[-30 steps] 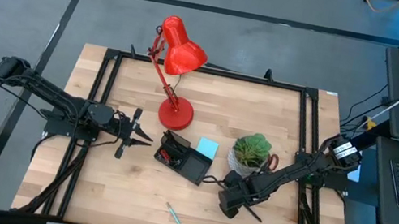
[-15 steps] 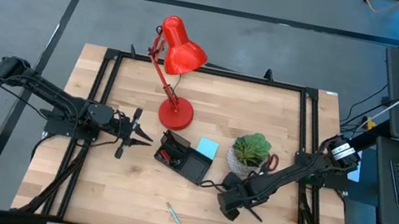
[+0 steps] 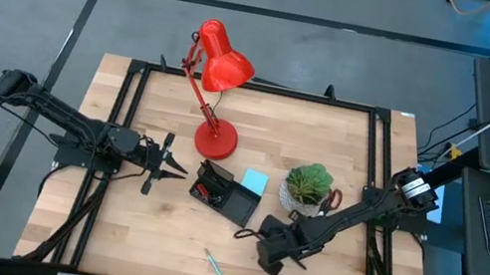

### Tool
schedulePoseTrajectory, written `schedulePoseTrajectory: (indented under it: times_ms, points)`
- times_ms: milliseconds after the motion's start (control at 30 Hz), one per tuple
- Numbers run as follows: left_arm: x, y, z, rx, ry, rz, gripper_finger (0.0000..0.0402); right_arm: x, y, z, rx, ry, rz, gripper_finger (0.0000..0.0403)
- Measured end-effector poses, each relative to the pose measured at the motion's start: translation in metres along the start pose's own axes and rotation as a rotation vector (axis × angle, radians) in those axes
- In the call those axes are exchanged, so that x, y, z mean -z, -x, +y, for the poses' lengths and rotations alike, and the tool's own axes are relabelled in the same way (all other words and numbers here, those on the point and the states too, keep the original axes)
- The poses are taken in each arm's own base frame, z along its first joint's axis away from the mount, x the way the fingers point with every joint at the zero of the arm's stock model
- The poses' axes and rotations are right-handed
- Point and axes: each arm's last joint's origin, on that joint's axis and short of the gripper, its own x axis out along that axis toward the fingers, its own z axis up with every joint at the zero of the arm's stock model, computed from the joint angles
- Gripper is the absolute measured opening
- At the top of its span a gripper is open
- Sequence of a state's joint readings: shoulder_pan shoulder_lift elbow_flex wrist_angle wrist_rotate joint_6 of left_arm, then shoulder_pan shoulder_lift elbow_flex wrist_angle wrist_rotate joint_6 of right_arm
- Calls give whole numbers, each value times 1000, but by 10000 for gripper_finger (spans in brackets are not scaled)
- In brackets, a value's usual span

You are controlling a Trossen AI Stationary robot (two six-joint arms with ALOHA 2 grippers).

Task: Pick and place office supplies into organizer
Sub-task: Put the black pen into the black desk organizer

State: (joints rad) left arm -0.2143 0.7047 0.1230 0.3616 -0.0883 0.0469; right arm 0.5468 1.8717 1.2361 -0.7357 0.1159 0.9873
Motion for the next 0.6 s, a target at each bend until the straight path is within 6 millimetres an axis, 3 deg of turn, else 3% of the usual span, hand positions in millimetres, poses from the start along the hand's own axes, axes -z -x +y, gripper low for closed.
schedulePoseTrajectory:
  times_ms: [233, 600]
  points:
    - [0, 0, 0, 0, 0, 0, 59, -26, 28, 16, -19, 96, -174, 28]
    - [0, 0, 0, 0, 0, 1, 59, -99, 97, 25, 128, 267, -675, 29]
